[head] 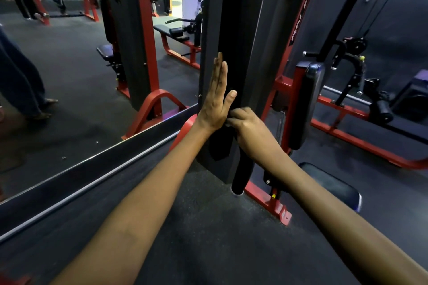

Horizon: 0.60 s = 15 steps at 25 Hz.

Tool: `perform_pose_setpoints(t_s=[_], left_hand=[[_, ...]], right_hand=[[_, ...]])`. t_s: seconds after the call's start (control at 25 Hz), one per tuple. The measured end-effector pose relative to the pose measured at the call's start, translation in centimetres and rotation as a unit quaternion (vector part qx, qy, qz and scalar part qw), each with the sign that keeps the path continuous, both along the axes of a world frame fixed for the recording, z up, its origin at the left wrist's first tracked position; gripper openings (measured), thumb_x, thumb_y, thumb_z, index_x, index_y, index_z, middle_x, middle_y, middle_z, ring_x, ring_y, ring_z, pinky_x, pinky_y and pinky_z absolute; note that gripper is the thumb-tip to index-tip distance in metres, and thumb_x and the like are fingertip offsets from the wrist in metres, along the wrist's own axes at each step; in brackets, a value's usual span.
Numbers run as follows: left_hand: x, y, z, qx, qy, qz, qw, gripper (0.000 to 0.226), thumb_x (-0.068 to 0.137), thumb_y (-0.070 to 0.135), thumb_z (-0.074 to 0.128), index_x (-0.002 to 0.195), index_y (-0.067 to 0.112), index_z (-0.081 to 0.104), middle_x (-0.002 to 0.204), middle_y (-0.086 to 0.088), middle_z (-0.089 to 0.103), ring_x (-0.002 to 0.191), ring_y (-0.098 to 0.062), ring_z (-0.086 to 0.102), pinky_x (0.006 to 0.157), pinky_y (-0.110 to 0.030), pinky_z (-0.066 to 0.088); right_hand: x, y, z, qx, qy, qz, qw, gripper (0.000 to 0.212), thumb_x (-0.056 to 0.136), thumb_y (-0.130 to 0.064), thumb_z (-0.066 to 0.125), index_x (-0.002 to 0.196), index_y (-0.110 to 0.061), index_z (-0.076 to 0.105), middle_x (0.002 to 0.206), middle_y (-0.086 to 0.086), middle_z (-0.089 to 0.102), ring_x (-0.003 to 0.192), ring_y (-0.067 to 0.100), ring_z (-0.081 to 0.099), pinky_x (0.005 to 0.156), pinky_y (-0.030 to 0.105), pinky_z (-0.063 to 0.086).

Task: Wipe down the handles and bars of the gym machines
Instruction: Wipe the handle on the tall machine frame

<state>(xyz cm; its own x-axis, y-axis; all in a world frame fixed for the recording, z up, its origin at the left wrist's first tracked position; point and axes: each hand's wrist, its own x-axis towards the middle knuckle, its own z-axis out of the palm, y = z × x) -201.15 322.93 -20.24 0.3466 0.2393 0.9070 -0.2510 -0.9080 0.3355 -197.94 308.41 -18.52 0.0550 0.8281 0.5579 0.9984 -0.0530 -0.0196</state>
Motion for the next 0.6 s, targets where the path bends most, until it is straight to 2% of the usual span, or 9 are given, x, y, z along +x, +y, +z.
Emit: perform_pose_setpoints(t_s=[0.08,0.16,0.24,0.32,0.4,0.44,0.52,0.6], left_hand=[[-0.1,0.0,0.0,0.001,0.003,0.001,1.0,0.075,0.1,0.019,0.037,0.148,0.041,-0.015,0.154,0.025,-0.021,0.145,-0.004,-0.011,0.121,-0.034,0.002],[0.0,-0.2,0.0,0.0,-0.003,0.003,1.0,0.077,0.099,0.015,0.037,0.149,0.04,-0.015,0.155,0.025,-0.02,0.146,-0.005,-0.011,0.121,-0.034,0.003],[0.3,-0.7,-0.3,-0.008,-0.018,0.008,1.0,0.074,0.099,0.016,0.035,0.149,0.04,-0.014,0.155,0.025,-0.019,0.146,-0.005,-0.009,0.121,-0.036,0.005],[0.5,-0.9,-0.2,-0.014,-0.025,0.011,1.0,0.07,0.101,0.022,0.034,0.149,0.04,-0.014,0.155,0.025,-0.018,0.146,-0.004,-0.008,0.121,-0.036,0.005],[0.6,-0.7,-0.2,-0.007,-0.025,0.018,1.0,0.072,0.101,0.027,0.038,0.149,0.04,-0.015,0.155,0.025,-0.019,0.146,-0.004,-0.009,0.121,-0.035,0.005],[0.5,-0.6,-0.3,-0.002,-0.022,0.022,1.0,0.075,0.1,0.027,0.04,0.149,0.04,-0.016,0.155,0.025,-0.02,0.145,-0.003,-0.011,0.121,-0.034,0.004],[0.4,-0.6,-0.4,-0.003,-0.007,0.02,1.0,0.075,0.101,0.029,0.04,0.148,0.041,-0.018,0.154,0.026,-0.022,0.145,-0.002,-0.012,0.121,-0.034,0.004],[0.3,-0.7,-0.4,-0.008,0.001,0.013,1.0,0.075,0.101,0.027,0.038,0.147,0.042,-0.018,0.154,0.026,-0.023,0.145,-0.002,-0.012,0.121,-0.036,0.004]], right_hand=[[0.1,-3.8,-2.0,-0.007,-0.031,0.029,0.999,0.032,0.084,-0.006,0.042,0.102,0.001,0.068,0.106,0.008,0.059,0.098,0.028,0.055,0.085,0.028,0.048],[-0.7,-8.7,-4.0,0.003,-0.003,0.041,0.999,0.037,0.09,-0.008,0.036,0.114,0.003,0.063,0.115,0.006,0.054,0.106,0.024,0.052,0.087,0.028,0.049],[-1.0,-9.8,-4.6,0.045,0.027,0.034,0.998,0.036,0.097,-0.009,0.034,0.11,0.005,0.065,0.108,0.012,0.059,0.102,0.023,0.053,0.082,0.033,0.051],[-0.8,-6.8,-3.4,0.089,0.051,-0.002,0.995,0.031,0.099,-0.011,0.042,0.101,0.006,0.068,0.1,0.015,0.063,0.096,0.024,0.054,0.082,0.031,0.048],[-1.1,-3.7,-2.1,0.079,0.028,-0.042,0.996,0.019,0.089,-0.002,0.057,0.103,0.005,0.067,0.104,0.015,0.063,0.101,0.027,0.053,0.088,0.031,0.047],[-1.1,-3.3,-2.4,0.067,0.012,-0.042,0.997,0.022,0.087,0.0,0.058,0.107,0.005,0.066,0.109,0.014,0.062,0.106,0.028,0.052,0.092,0.032,0.047],[-1.1,-5.3,-4.5,0.047,0.004,-0.007,0.999,0.03,0.098,-0.009,0.043,0.115,0.006,0.062,0.118,0.013,0.058,0.114,0.027,0.049,0.101,0.032,0.042],[-1.7,-9.0,-6.4,0.045,0.015,0.012,0.999,0.049,0.104,-0.021,0.022,0.116,0.006,0.062,0.118,0.011,0.057,0.115,0.023,0.047,0.102,0.029,0.04]])
